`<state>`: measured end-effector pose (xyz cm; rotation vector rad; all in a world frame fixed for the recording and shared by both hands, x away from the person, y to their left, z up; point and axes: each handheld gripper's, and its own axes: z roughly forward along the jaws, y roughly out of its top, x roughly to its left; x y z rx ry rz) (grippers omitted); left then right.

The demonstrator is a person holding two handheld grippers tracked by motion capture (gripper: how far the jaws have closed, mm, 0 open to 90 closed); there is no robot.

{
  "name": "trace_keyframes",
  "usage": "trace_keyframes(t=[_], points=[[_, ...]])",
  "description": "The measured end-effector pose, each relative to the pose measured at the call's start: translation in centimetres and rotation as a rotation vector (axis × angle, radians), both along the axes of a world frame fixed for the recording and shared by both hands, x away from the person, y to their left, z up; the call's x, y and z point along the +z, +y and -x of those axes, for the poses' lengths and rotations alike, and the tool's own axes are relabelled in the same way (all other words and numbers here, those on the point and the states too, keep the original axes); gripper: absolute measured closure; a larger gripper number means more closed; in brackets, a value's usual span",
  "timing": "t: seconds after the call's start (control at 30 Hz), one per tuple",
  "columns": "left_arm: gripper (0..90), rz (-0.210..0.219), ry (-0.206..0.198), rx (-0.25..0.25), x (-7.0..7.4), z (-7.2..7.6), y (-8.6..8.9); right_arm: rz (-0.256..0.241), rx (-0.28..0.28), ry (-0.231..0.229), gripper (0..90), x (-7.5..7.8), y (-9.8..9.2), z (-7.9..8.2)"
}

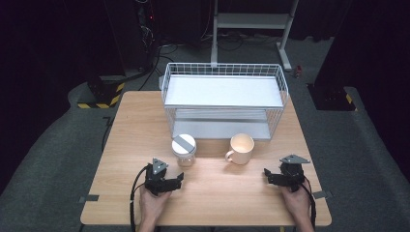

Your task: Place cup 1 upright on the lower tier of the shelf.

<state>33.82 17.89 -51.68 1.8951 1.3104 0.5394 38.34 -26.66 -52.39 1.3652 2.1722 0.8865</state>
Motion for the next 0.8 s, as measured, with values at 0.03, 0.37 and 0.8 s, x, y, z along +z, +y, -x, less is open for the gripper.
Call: trace_keyframes(t=[0.03,0.37,0.8], points=[[14.3,0.003,-0.006,0.007,0.2,-0.1,-0.3,0.000,0.000,0.000,15.3,0.0,0.0,0.0],[14.3,0.012,-0.030,0.016,1.2,-1.0,-1.3,0.000,0.000,0.000,15.2,0.0,0.0,0.0],[12.0,-0.004,-0.079,0.017,2.4,-2.3,-2.5,0.000,0.001,0.000,15.3,0.0,0.0,0.0]])
